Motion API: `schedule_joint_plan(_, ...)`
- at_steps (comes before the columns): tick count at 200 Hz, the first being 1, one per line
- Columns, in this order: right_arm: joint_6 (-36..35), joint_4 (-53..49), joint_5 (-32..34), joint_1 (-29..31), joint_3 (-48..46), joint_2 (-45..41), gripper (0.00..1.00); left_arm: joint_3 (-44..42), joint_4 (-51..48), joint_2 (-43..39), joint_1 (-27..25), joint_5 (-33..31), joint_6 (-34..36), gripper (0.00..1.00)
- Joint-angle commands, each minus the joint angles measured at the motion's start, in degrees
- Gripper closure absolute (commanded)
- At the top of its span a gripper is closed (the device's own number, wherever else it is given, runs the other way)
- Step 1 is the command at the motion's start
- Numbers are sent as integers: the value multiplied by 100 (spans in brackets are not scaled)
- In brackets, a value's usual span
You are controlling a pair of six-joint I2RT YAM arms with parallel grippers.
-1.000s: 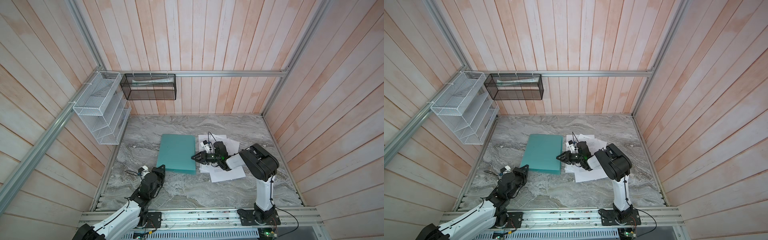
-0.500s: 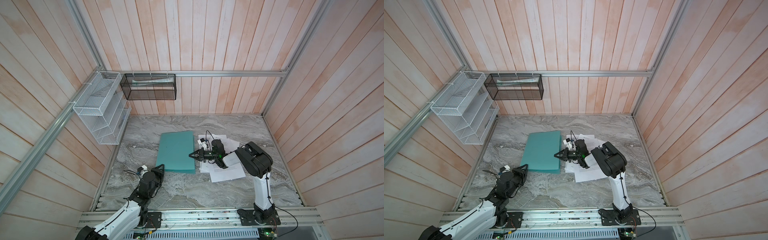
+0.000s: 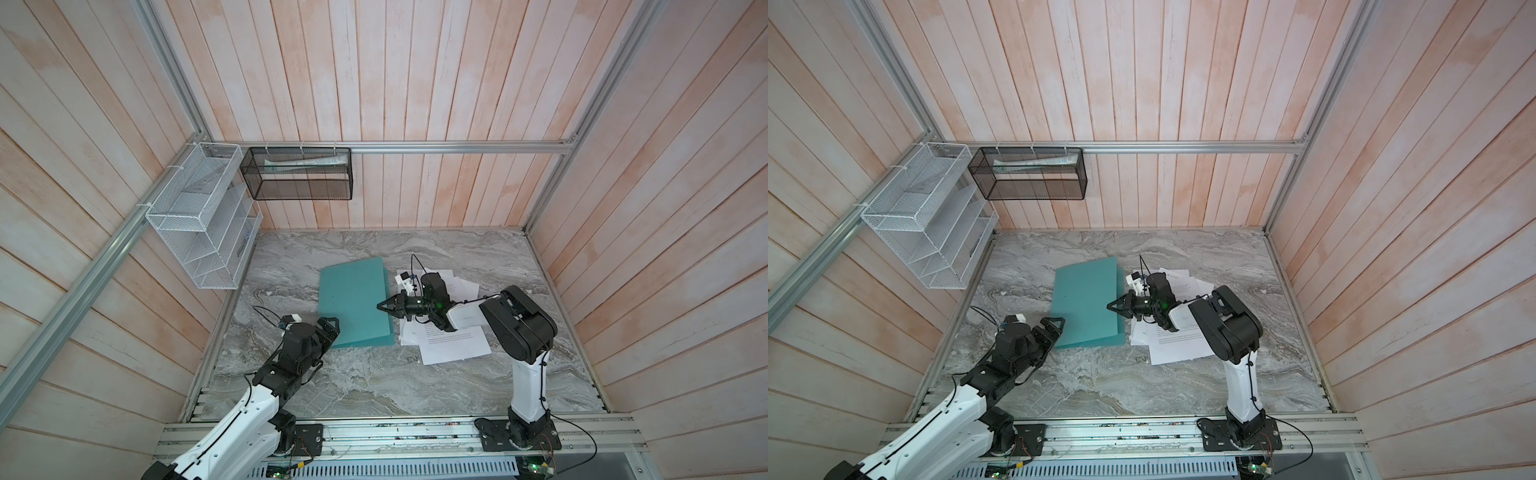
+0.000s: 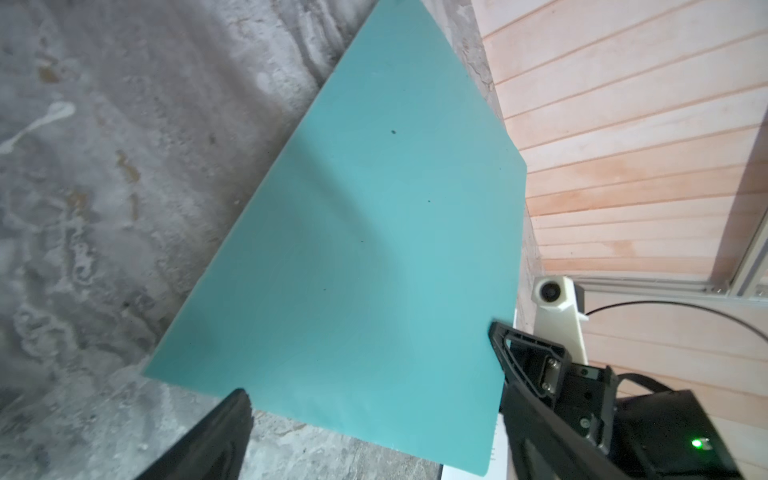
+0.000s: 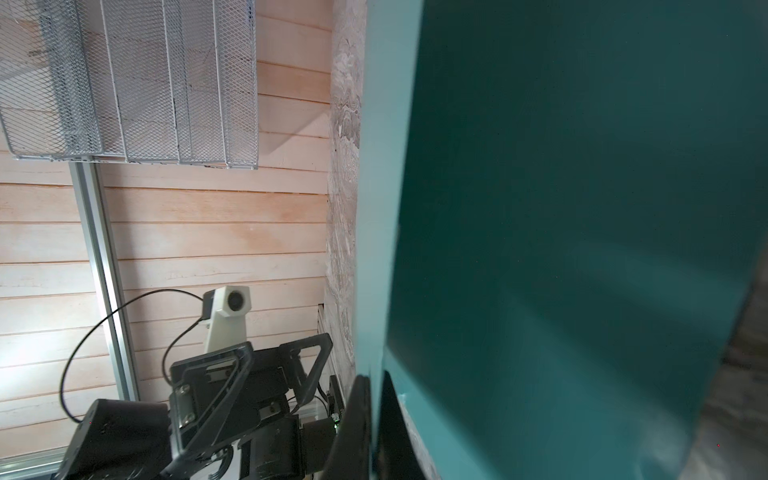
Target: Put the files into the folder
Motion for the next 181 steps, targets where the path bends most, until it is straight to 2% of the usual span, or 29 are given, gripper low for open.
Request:
schedule_joint_plan(1,-170,-1342,685,104,446,-390,100,629,-1129,366,-518,-515,718,0)
schedule_joint_plan(24,-208,-2028,1183,260,692,-645,100,1528,-1727,967,-1568,-1795,1122,0)
schedule_joint_plan(43,6,-2096,1301,318,791,-791,100,2216,-2340,1503,-2361,-2910,1350,0)
schedule_joint_plan(66,213,-2358,1291,370,1025,-824,100,2751,-2708,1957,-3197,-3890,1592,0)
schedule_joint_plan(111,508,-2525,1338,522,1230,-964,100,3422,-3122,2853,-4155,-5283,2172,0)
schedule_joint_plan(144,757,-2217,1003,540,1223,-955,100,3629,-3001,3336,-4349,-5546,2714,1)
schedule_joint_plan(181,735,-2148,1009,584,1125,-1159,100,3244,-2346,3279,-4334,-5448,3166,3)
